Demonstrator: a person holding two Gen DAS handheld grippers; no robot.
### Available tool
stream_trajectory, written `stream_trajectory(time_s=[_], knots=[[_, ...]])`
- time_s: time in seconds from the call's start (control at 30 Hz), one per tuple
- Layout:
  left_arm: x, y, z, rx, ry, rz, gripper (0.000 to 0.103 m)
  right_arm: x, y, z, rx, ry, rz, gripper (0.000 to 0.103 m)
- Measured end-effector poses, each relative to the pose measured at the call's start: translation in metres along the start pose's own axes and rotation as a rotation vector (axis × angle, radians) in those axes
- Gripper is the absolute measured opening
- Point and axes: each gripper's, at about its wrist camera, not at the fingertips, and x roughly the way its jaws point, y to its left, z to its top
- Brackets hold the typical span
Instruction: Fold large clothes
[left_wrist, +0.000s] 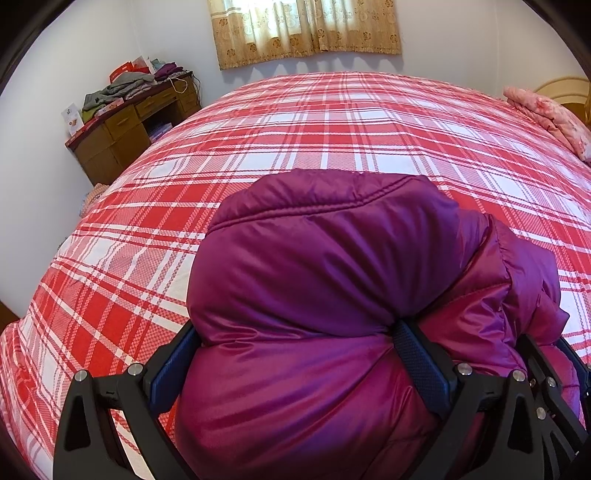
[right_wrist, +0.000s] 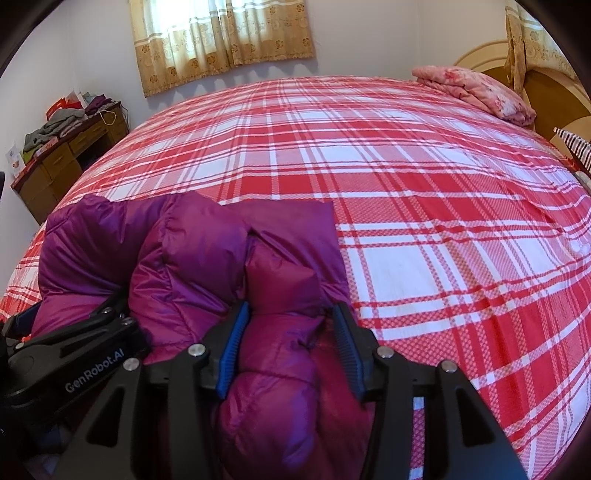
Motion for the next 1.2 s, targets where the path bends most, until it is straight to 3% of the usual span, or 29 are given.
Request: stream_trajectory(time_s=[0.13, 0.23, 0.27, 0.33, 0.4, 0.5, 0.6, 0.7, 0.8, 1.0, 1.2], knots=[[0.0, 0.003, 0.002, -0.009, 0.016, -0.025, 0.102, 0.0, -0.001, 0.001, 0.007, 0.001, 0.007, 0.051], [-0.016, 0.025, 0.002, -0.054, 0.068, -0.146, 0.102, -0.002, -0.005, 0.003, 0.017, 0.014, 0.035, 0.055], [-0.029, 0.035, -0.001, -0.075, 0.044, -0.177, 0.102, -0.003, -0.008, 0.004, 0.023, 0.02, 0.053, 0.057], [-0.053, 0.05, -0.009, -0.07, -0.027, -0.212, 0.102, -0.017, -0.022, 0.003, 0.069, 0.021, 0.099, 0.079], [-0.068, 0.064, -0.024, -0.034, -0.074, -0.204, 0.102, -0.033, -0.036, -0.002, 0.121, -0.02, 0.121, 0.083], [-0.062, 0.081, -0.045, -0.024, -0.079, -0.187, 0.102, -0.043, -0.041, -0.01, 0.092, -0.034, 0.118, 0.081], [-0.055, 0.086, -0.056, -0.068, -0.065, -0.23, 0.102, -0.043, -0.036, -0.017, 0.055, -0.032, 0.117, 0.077], [-0.054, 0.073, -0.057, -0.041, -0.06, -0.244, 0.102, -0.038, -0.033, -0.019, 0.045, -0.016, 0.141, 0.071], [-0.057, 0.061, -0.06, 0.014, -0.104, -0.213, 0.102, -0.033, -0.036, -0.02, 0.05, 0.005, 0.185, 0.063], [-0.053, 0.062, -0.062, 0.02, -0.104, -0.25, 0.102, -0.027, -0.039, -0.023, 0.058, 0.014, 0.237, 0.06], [-0.052, 0.055, -0.061, 0.051, -0.114, -0.252, 0.101, -0.026, -0.038, -0.023, 0.049, 0.018, 0.277, 0.05]])
